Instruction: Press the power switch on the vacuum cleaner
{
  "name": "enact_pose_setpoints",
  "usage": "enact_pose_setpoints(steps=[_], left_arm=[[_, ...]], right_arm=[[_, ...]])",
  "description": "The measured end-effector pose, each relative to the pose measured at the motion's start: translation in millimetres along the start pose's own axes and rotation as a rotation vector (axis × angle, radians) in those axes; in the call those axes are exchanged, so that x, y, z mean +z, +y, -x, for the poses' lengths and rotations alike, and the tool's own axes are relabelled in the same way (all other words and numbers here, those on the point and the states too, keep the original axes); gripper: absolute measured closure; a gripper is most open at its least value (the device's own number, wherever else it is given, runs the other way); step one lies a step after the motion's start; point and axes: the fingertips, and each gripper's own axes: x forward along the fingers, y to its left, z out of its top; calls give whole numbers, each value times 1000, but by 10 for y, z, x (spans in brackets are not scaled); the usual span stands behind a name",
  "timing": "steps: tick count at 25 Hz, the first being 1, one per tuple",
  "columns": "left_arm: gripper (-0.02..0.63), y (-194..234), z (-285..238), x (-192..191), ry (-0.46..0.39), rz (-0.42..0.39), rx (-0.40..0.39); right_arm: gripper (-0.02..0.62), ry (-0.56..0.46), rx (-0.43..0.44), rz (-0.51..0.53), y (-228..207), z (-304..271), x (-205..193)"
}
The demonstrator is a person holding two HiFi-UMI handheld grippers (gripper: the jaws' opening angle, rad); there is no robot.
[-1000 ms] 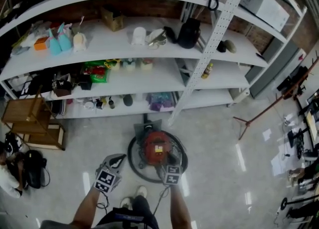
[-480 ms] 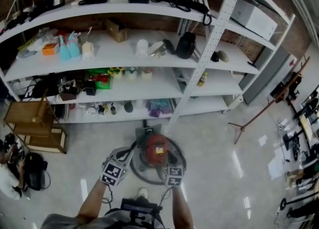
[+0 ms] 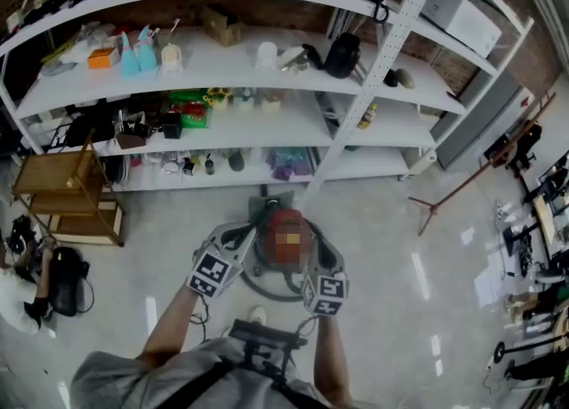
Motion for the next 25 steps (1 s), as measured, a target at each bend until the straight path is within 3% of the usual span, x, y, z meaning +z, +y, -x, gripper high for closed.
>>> enact_pose_setpoints(steps=[9,25], left_arm=[[600,-217,87,182,-40,-8,-34],[600,-245,243,246,-53,-9,-6]], right_arm=[[583,-51,-25,-21,3,490,136],[584,-84,-23,-22,82,866,296]])
